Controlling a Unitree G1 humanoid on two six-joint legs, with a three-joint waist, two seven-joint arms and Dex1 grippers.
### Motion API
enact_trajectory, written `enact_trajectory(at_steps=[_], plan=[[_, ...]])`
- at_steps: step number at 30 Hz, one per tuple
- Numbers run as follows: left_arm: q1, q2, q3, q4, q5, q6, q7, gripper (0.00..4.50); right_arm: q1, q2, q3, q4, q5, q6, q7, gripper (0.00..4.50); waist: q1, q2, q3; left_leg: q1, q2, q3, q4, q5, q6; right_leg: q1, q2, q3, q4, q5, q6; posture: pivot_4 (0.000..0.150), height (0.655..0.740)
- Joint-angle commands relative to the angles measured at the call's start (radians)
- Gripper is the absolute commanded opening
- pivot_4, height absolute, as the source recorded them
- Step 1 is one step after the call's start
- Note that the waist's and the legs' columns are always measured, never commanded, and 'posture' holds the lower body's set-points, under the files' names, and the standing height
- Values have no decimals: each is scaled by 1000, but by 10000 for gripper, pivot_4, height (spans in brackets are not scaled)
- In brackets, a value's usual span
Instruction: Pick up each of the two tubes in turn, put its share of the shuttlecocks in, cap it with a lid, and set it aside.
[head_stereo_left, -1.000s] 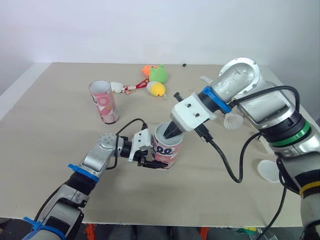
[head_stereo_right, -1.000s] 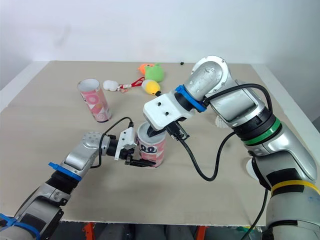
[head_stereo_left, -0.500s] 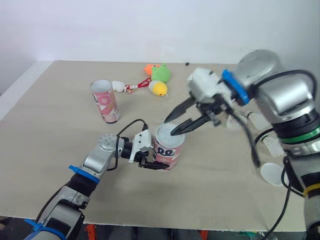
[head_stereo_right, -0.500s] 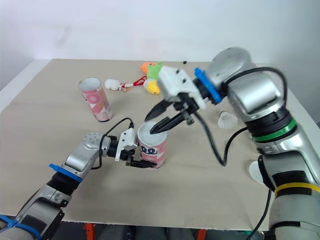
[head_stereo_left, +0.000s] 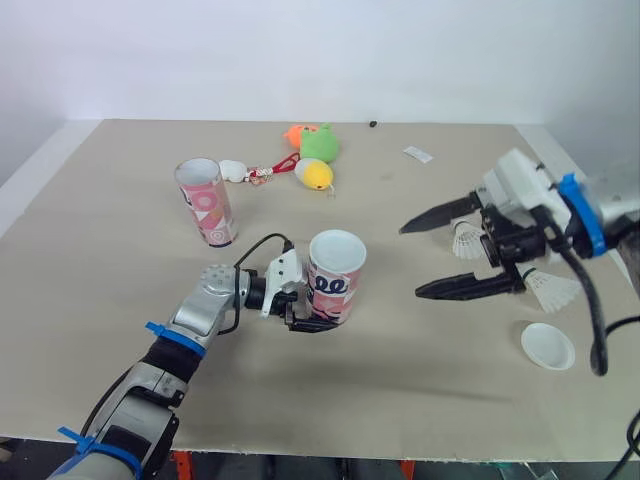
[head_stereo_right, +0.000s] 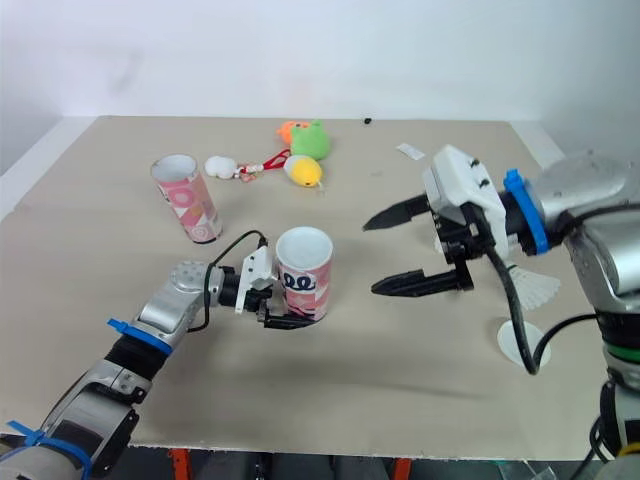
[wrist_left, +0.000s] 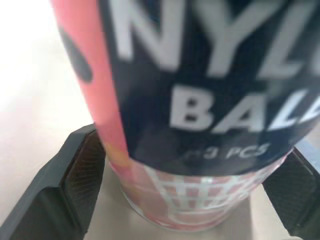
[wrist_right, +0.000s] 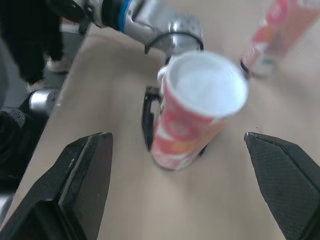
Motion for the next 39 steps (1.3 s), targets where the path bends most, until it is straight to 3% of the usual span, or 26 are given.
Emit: enact_trajectory(at_steps=[1,5,14,20,24,39], plan=[[9,43,19,-52,-26,31,-52,44753,70,-22,-87,-77,20,19,-53,45000,-1,0,0,-3,0,1,0,0,0,-3,0,1,1,0,0,1500,7323],[57,118,40,-145,-54,82,-88,44753,223,-15,-90,-126,-25,-4,-105,45000,0,0,1,-7,0,1,0,0,0,-7,0,1,2,0,0,1500,7323],[173,301,156,-288,-99,97,-97,44753,294,191,72,-103,-170,-57,-317,45000,-1,-2,3,-5,2,3,1,1,-1,-7,3,2,2,-1,3,1500,7323],[266,295,357,-478,-353,169,-56,44753,321,326,167,-84,-258,-100,-418,45000,1,-4,3,-7,2,2,1,1,-2,-7,1,2,2,1,0,1500,7323],[307,294,420,-579,-453,254,15,44753,307,395,215,-46,-308,-138,-452,45000,-1,-4,4,-6,1,3,2,1,-2,-7,0,2,1,2,1,1500,7323],[386,400,494,-686,-525,339,51,44753,200,637,271,107,-354,-190,-501,45000,-1,-5,4,-5,4,2,2,3,-5,-7,4,1,2,5,-3,1500,7323]])
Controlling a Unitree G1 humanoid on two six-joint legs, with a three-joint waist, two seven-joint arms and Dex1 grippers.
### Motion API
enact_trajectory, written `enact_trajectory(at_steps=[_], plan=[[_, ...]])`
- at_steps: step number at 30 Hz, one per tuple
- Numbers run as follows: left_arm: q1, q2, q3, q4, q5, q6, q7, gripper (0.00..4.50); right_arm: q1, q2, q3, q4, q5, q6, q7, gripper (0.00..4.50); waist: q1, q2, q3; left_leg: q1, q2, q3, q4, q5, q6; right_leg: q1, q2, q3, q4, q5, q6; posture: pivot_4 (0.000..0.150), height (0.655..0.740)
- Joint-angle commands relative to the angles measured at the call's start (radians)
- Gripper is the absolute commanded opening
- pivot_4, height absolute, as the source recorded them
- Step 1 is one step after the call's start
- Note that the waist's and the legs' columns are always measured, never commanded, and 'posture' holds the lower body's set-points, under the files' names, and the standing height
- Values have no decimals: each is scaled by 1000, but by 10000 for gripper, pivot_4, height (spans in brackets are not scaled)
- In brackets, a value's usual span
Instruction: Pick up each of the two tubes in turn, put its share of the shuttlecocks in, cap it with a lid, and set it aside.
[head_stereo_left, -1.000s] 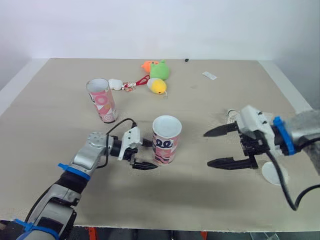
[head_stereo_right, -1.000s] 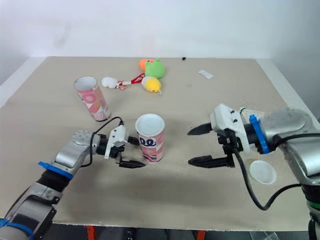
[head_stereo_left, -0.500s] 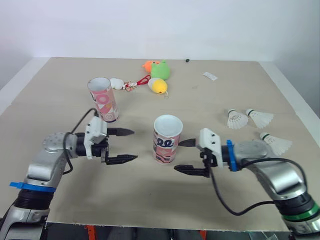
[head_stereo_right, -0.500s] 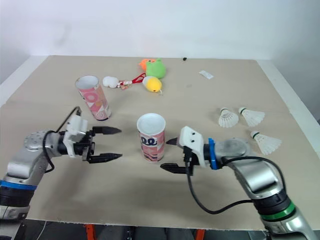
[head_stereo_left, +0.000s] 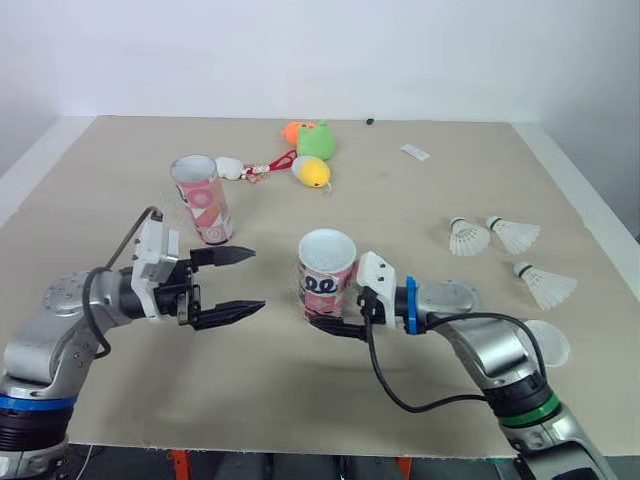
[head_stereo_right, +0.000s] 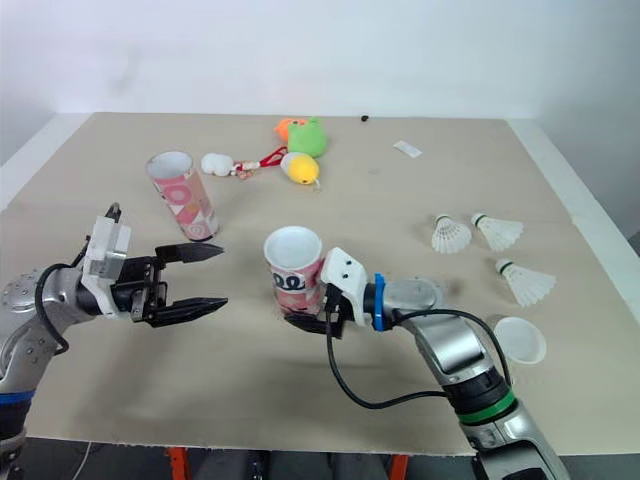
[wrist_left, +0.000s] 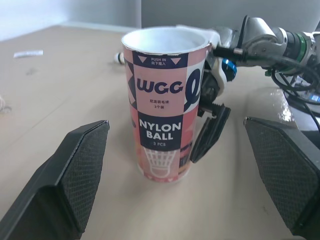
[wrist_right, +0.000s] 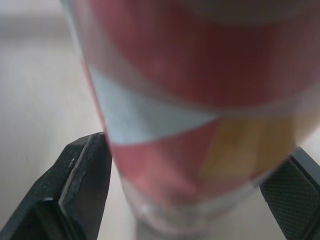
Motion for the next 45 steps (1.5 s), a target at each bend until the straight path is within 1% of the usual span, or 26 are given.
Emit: enact_trajectory(at_steps=[1,3,5,6,7,8,9,12,14,16,18,22,25,27,29,31,35,40,45], plan=[[4,21,26,-30,-11,-5,3,44753,-34,29,3,12,3,-23,0,45000,0,0,0,0,0,0,0,0,0,0,0,0,0,0,0,1500,7323],[6,21,24,-35,-11,-5,5,44753,-37,36,2,23,6,-30,9,45000,0,0,0,0,0,0,0,0,0,0,0,0,0,0,0,1500,7323],[5,17,20,-39,-11,-4,9,45000,-39,40,-8,27,15,-29,9,40117,0,0,0,0,0,0,0,0,0,0,0,0,0,0,0,1500,7323],[4,15,16,-41,-10,-4,12,45000,-39,38,-15,21,22,-25,11,36937,0,0,0,0,0,0,0,0,0,0,0,0,0,0,0,1500,7323],[3,13,12,-43,-9,-4,14,45000,-39,35,-20,16,26,-22,12,32272,0,0,0,0,0,0,0,0,0,0,0,0,0,0,0,1500,7323],[-1,8,5,-44,-8,-3,18,45000,-38,30,-28,7,29,-19,10,28692,0,0,0,0,0,0,0,0,0,0,0,0,0,0,0,1500,7323],[-10,-1,-4,-42,-6,-3,24,45000,-39,23,-37,1,34,-15,12,26130,0,0,0,0,0,0,0,0,0,0,0,0,0,0,0,1500,7323],[-46,-38,-36,-35,-5,-1,49,45000,-45,3,-97,-27,84,21,11,26130,1,0,0,0,0,0,0,0,-1,0,0,0,0,0,0,1500,7323],[-76,-70,-78,-30,16,-5,65,45000,-53,-20,-171,-51,137,50,9,26130,2,0,0,0,-1,0,0,1,-1,1,-1,0,0,1,1,1500,7323],[-114,-115,-122,-26,20,1,87,45000,-69,-54,-267,-49,182,73,-8,26130,2,-1,0,0,-2,0,1,1,-1,1,-2,0,0,1,1,1500,7323],[-160,-170,-161,-14,20,16,123,45000,-96,-93,-381,-11,213,87,-49,26130,4,-1,0,0,-2,1,1,1,-1,1,-3,1,0,2,2,1500,7323],[-289,-300,-237,83,84,12,218,45000,-157,-207,-627,179,189,33,-189,26130,5,-2,1,-1,-4,3,2,1,-1,3,-3,1,-2,3,4,1500,7323],[-370,-374,-274,166,132,7,263,45000,-190,-272,-737,334,140,-33,-318,26130,3,-1,0,-1,-7,7,1,1,0,2,-4,3,-2,3,4,1500,7323],[-439,-432,-305,245,175,-8,286,45000,-210,-304,-818,470,102,-93,-447,26130,0,-1,1,1,-7,9,-1,1,1,2,-3,5,-2,3,4,1500,7323],[-488,-473,-323,304,206,-21,295,45000,-203,-319,-845,559,62,-162,-524,26130,1,-1,1,0,-8,10,-1,1,1,1,-4,6,-2,3,5,1500,7323],[-518,-498,-327,345,225,-31,297,45000,-194,-322,-845,612,46,-197,-551,26130,-4,-1,0,0,-8,11,-1,1,1,1,-4,8,-2,3,5,1500,7323],[-585,-547,-344,440,271,-52,302,45000,-164,-315,-876,781,20,-261,-649,26130,-9,1,-1,2,-7,16,-2,0,2,0,-3,13,-2,3,6,1500,7323],[-594,-553,-354,471,307,-68,287,45000,-134,-285,-905,929,47,-295,-707,26130,-14,1,0,4,-8,19,-2,1,3,0,-3,17,-2,4,9,1500,7323],[-571,-540,-349,449,316,-54,275,45000,-118,-272,-916,1005,68,-320,-702,26130,-22,2,-1,4,-9,22,-2,1,3,0,-4,20,-3,5,11,1500,7323]])
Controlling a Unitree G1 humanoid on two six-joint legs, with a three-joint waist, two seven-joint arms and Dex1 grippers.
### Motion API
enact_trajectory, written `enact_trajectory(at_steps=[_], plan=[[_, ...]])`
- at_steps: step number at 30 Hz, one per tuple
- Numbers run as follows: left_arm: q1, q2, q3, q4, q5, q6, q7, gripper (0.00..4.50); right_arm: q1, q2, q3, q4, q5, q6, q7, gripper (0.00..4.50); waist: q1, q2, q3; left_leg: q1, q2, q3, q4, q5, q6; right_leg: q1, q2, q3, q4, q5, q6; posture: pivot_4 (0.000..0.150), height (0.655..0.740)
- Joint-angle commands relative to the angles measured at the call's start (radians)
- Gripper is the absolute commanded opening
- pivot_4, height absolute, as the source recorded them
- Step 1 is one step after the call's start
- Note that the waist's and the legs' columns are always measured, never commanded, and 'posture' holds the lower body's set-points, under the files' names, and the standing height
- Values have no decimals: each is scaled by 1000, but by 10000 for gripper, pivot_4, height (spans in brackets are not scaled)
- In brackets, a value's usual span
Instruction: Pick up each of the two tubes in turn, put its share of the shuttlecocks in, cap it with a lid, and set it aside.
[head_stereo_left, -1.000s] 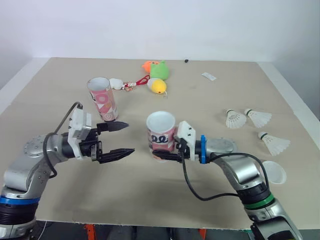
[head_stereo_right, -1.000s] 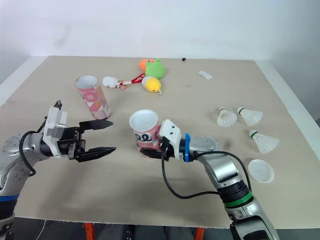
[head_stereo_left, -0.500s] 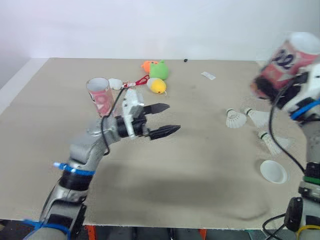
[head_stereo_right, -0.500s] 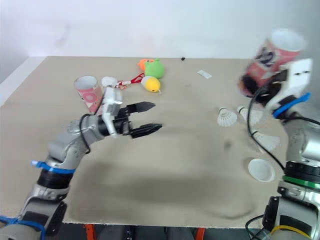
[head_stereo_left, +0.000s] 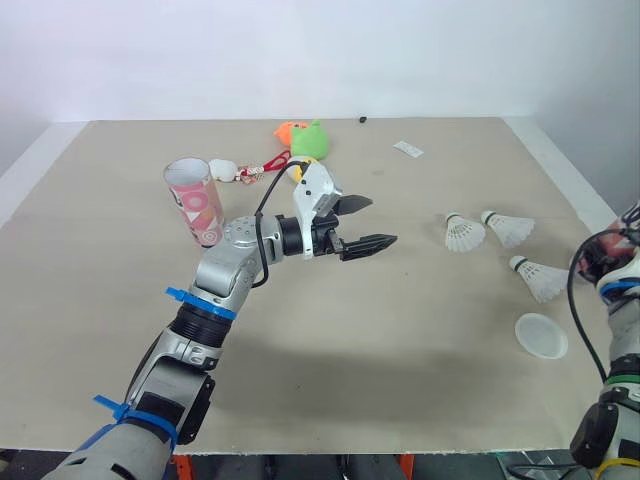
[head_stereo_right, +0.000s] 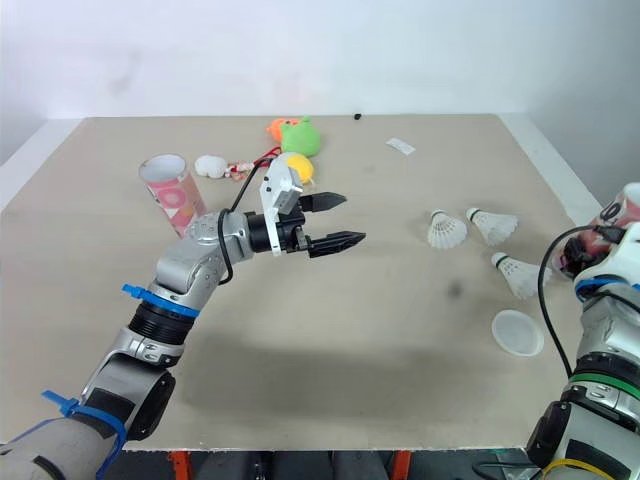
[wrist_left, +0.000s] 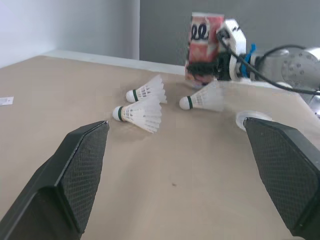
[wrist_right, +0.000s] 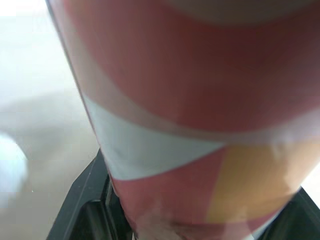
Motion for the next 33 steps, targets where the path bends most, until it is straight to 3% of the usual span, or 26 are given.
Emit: enact_trajectory(at_steps=[1,2,5,6,7,16,26,33], plan=[[8,10,12,-43,1,-5,-10,45000,-6,-23,-31,20,32,-34,3,26130,0,0,0,0,0,0,0,0,0,0,0,1,0,0,1,1500,7323],[11,13,12,-47,3,-3,-11,45000,-4,-25,-30,32,34,-34,5,26130,-1,0,0,1,0,0,0,0,0,0,0,1,0,0,1,1500,7323],[19,18,11,-58,4,3,-11,45000,2,-31,-25,46,52,-28,39,36984,-1,0,0,1,0,1,1,0,0,1,0,1,-1,1,2,1500,7323],[20,18,11,-60,4,5,-11,45000,3,-33,-23,48,55,-29,45,43124,-1,0,0,1,0,1,1,0,0,1,0,1,-1,1,2,1500,7323],[21,19,11,-62,4,6,-11,45000,4,-35,-21,50,55,-30,46,44861,-1,0,0,1,-1,1,1,0,0,1,0,1,-1,1,2,1500,7323],[18,11,4,-73,-5,9,-35,45000,100,-86,-59,-49,116,40,114,44861,1,0,0,1,-1,2,1,0,0,1,-1,3,-1,1,4,1500,7323],[6,-12,13,-45,-10,2,-56,45000,366,-69,-151,-434,250,237,187,44861,0,1,0,1,-3,3,1,0,1,1,-2,4,-2,2,6,1500,7323],[-1,-20,16,-24,-8,-6,-63,45000,393,-69,-164,-468,264,278,184,44861,-1,0,0,4,-4,7,1,3,5,1,-2,10,-2,1,15,1500,7323]])
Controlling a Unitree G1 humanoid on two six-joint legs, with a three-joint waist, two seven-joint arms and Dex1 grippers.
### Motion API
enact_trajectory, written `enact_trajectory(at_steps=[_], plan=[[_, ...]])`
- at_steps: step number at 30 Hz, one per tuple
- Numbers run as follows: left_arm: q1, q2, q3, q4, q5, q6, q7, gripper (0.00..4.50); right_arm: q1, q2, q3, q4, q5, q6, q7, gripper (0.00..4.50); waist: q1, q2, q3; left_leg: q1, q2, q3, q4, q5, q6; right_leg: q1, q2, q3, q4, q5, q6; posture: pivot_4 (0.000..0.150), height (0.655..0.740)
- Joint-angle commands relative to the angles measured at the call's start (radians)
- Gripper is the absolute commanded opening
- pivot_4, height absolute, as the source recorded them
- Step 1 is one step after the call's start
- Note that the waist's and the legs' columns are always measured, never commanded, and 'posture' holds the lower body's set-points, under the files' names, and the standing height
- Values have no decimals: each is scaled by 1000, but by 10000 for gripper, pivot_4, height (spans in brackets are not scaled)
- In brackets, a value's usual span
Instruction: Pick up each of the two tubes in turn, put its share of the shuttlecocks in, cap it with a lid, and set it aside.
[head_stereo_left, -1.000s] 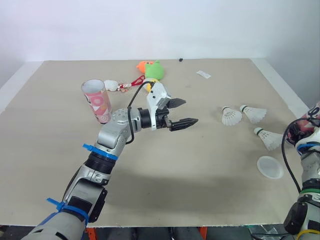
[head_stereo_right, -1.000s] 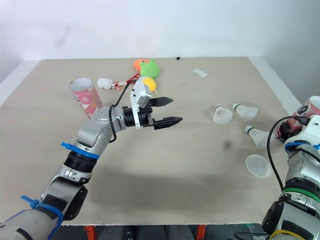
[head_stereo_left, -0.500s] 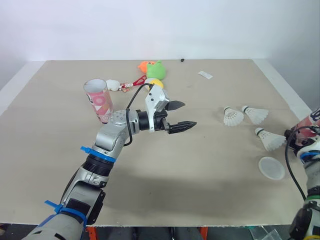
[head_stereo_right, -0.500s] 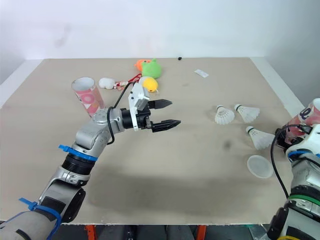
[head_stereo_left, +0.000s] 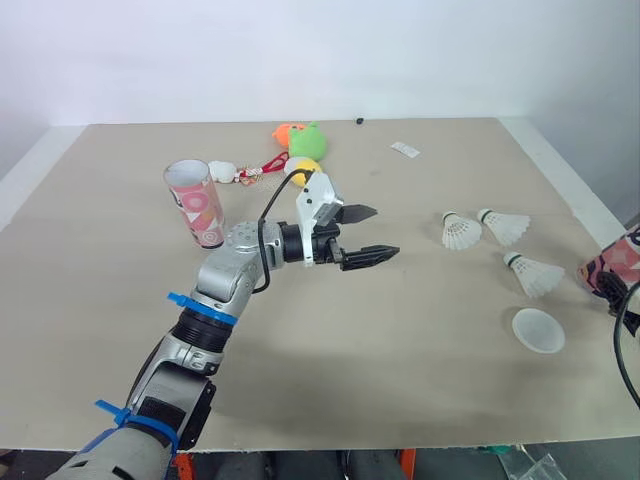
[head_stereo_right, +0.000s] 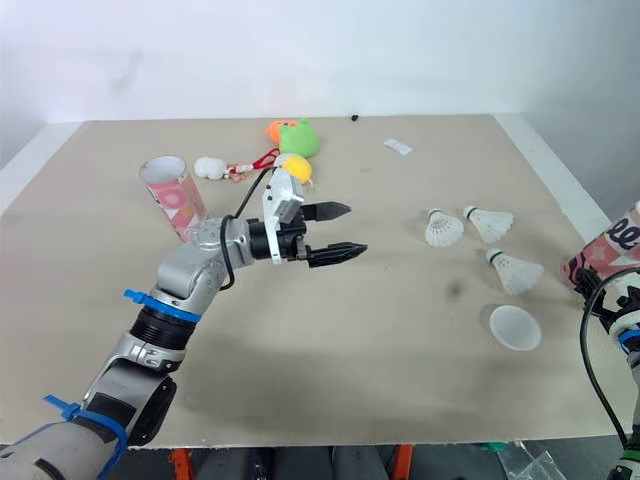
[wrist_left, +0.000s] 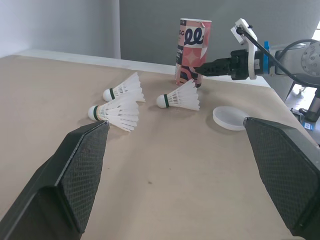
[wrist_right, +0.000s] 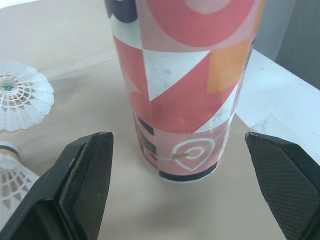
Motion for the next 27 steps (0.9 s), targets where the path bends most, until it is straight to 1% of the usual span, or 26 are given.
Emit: enact_trajectory(at_steps=[1,6,7,9,11,13,16,17,18,20,21,22,23,25,27], plan=[[-26,-7,18,-16,-9,-14,-7,45000,17,-14,-39,-52,22,14,12,44861,1,0,0,0,-1,1,0,0,1,0,0,0,0,0,0,1500,7323],[-2,25,28,-41,-10,3,-13,45000,148,-33,-80,-155,85,94,123,44861,2,1,0,-1,-1,1,0,1,1,0,0,0,0,0,0,1500,7323],[10,38,28,-54,-12,12,-17,45000,175,-39,-96,-168,98,113,142,44861,2,0,0,-1,-1,0,-1,1,1,0,0,0,0,0,1,1500,7323],[65,101,18,-113,-14,41,-50,45000,262,-62,-141,-225,147,173,230,44861,1,1,-1,-1,-1,1,-1,0,2,0,-1,1,0,-1,1,1500,7323],[133,168,15,-184,-19,70,-77,45000,355,-71,-175,-350,210,213,340,44861,0,3,-2,0,-1,0,-1,-1,3,0,-1,3,0,-1,2,1500,7323],[198,223,31,-243,-23,91,-72,45000,423,-71,-184,-503,276,231,436,44861,-5,4,-2,2,1,1,-2,-2,6,0,1,5,0,-2,1,1500,7323],[296,286,87,-316,-30,124,-20,45000,448,-86,-128,-674,334,242,528,44861,-8,0,0,5,6,4,-1,-2,6,1,4,7,0,-1,1,1500,7323],[322,300,105,-335,-27,128,0,45000,436,-91,-97,-707,339,244,535,44861,-8,-1,0,5,7,4,-1,-2,6,1,4,7,0,1,1,1500,7323],[363,308,144,-363,-19,133,48,45000,380,-102,-9,-749,332,234,538,44861,-9,-4,1,5,6,3,0,-1,5,2,4,7,0,2,1,1500,7323],[422,317,203,-406,-7,137,126,45000,280,-107,132,-802,313,226,523,44861,-10,-9,4,9,8,7,1,0,5,4,4,9,0,3,-3,1500,7323],[449,317,234,-425,-5,145,168,45000,219,-101,208,-812,279,203,516,44861,-13,-11,5,10,9,7,1,1,6,4,4,9,-1,4,-4,1500,7323],[475,315,265,-447,-11,156,204,45000,156,-88,275,-804,238,172,511,44861,-16,-14,7,10,10,8,1,2,5,4,5,9,-1,6,-5,1500,7323],[519,313,304,-487,-11,161,248,45000,48,-51,357,-756,205,165,488,44861,-15,-15,8,11,10,9,1,2,5,3,5,9,-1,8,-6,1500,7323],[600,309,368,-555,-10,166,323,45000,-116,20,487,-663,132,121,469,44861,-18,-18,9,10,12,11,1,4,5,2,5,9,-1,9,-6,1500,7323],[657,301,411,-598,-10,163,377,45000,-206,75,567,-593,61,81,453,44861,-14,-18,9,7,12,13,1,4,4,0,5,9,-1,10,-7,1500,7323]])
